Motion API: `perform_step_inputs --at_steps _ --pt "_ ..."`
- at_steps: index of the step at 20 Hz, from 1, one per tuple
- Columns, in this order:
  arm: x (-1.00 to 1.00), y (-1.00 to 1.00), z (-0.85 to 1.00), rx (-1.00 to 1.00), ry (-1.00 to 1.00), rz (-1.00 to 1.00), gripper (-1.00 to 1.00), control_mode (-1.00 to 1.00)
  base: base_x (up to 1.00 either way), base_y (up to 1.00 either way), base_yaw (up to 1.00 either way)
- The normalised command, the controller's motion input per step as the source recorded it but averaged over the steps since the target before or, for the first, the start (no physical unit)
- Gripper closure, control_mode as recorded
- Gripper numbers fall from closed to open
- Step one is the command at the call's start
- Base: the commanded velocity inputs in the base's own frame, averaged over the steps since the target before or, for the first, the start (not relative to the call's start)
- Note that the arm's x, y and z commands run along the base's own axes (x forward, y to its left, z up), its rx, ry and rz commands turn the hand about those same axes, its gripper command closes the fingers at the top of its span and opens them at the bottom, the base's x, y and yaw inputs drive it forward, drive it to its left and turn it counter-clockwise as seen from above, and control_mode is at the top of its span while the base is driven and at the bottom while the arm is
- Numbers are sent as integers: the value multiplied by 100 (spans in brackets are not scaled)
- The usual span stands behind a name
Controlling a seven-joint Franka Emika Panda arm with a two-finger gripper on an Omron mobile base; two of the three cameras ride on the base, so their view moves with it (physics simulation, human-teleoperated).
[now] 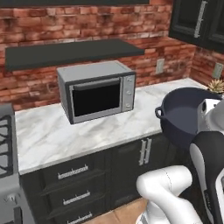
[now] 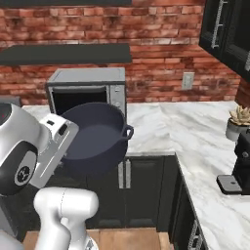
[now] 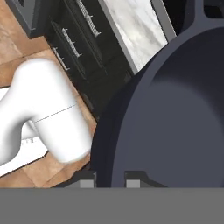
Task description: Move the pot and pan from the stove into the sink.
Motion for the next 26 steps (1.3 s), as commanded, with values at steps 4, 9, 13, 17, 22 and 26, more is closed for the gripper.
perform_step_inputs --at_steps 4,9,13,17,22,26 --pt "0 0 0 0 0 0 100 100 0 0 -50" --pt "0 0 0 0 0 0 100 100 0 0 -50" --pt "0 0 0 0 0 0 100 100 0 0 -50" --pt "0 0 0 0 0 0 100 100 0 0 -50" --pt "0 0 0 0 0 0 100 100 0 0 -50" --pt "0 0 0 0 0 0 100 100 0 0 -50"
